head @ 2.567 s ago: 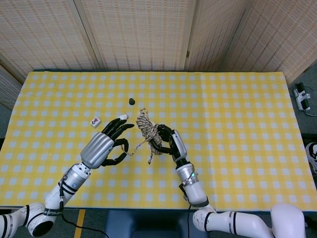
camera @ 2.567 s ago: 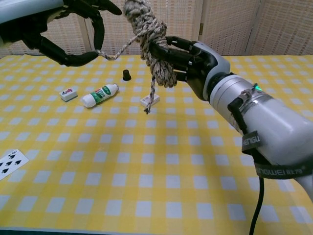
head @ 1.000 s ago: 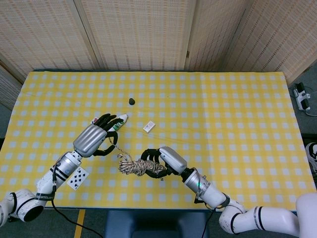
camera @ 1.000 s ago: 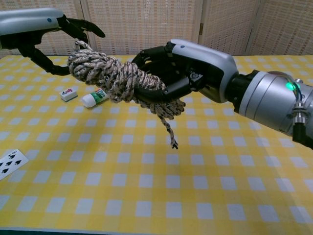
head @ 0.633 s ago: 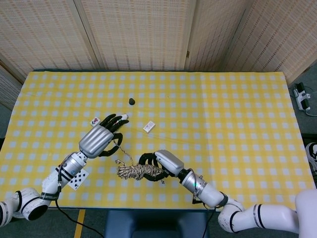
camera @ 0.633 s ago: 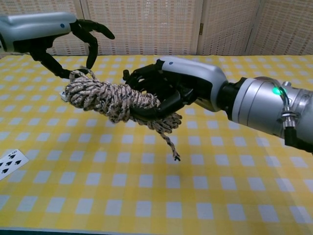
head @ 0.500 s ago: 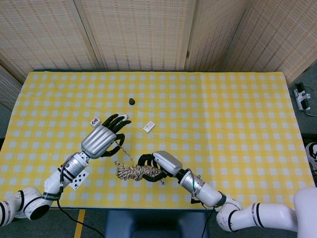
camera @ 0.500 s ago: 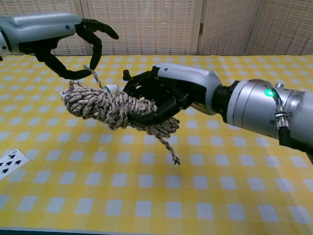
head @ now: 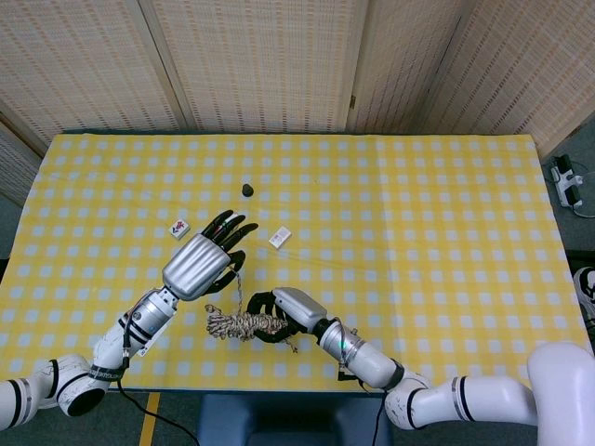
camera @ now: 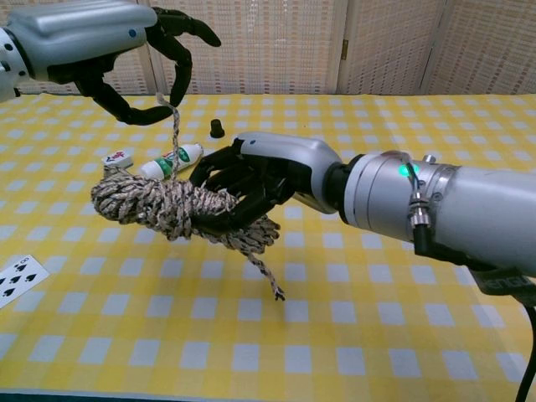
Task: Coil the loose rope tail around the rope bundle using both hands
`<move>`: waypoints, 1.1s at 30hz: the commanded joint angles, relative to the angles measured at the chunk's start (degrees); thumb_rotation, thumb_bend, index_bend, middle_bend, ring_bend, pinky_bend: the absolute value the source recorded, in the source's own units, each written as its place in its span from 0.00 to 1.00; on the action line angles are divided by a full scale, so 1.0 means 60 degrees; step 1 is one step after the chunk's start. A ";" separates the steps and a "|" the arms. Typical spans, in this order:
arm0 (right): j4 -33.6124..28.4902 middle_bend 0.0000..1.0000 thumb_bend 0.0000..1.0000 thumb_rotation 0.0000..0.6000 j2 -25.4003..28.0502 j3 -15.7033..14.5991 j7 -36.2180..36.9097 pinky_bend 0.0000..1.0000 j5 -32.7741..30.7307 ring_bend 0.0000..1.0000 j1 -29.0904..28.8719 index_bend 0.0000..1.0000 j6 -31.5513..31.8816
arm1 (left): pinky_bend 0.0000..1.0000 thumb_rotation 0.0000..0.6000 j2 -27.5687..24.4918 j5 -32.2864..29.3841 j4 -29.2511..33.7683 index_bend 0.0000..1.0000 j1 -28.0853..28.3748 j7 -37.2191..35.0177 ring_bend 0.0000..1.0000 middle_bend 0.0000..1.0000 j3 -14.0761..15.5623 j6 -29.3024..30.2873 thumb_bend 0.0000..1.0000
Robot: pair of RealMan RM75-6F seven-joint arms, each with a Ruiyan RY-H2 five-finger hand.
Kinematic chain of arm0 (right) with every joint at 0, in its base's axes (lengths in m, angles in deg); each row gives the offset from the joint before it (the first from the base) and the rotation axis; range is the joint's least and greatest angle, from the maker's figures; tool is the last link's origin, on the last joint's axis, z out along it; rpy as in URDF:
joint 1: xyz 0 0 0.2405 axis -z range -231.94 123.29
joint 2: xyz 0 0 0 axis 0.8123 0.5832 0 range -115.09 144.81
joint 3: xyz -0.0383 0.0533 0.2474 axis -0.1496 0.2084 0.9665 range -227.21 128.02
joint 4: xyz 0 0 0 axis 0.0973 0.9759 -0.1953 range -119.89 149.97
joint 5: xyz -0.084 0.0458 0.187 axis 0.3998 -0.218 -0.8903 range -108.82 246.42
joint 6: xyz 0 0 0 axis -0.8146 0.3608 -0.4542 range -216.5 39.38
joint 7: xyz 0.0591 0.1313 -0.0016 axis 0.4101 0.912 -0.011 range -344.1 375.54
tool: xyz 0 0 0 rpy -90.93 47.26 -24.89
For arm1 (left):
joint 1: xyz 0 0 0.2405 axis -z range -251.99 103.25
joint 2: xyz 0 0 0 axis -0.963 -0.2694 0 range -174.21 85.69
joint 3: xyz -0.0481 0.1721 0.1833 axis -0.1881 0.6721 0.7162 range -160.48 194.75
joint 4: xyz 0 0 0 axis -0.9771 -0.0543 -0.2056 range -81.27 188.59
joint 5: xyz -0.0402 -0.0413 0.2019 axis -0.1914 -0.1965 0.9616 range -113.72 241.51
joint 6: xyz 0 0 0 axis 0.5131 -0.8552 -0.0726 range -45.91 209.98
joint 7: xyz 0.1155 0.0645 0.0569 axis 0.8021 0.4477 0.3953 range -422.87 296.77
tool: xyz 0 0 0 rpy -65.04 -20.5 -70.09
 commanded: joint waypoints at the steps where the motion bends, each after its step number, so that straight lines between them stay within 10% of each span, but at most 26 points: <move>1: 0.0114 0.65 0.74 1.00 -0.0402 0.0158 -0.0646 0.65 -0.0932 0.75 -0.0159 0.80 0.0343 | 0.00 1.00 0.0029 0.0103 0.0180 0.61 -0.0121 0.0132 0.01 0.12 0.0035 0.0245 0.48; 15: 0.0462 0.66 0.74 1.00 -0.1906 0.1176 -0.0518 0.66 -0.2476 0.75 0.0259 0.80 0.2143 | 0.00 1.00 0.0607 0.0972 0.0566 0.61 -0.0722 0.0880 0.01 0.12 0.0357 0.1520 0.48; 33: 0.1451 0.66 0.74 1.00 -0.3507 0.1751 0.2525 0.66 0.0051 0.75 0.1474 0.80 0.3682 | 0.00 1.00 0.1482 0.0797 0.0422 0.62 -0.1182 0.0282 0.01 0.12 0.0158 0.2247 0.48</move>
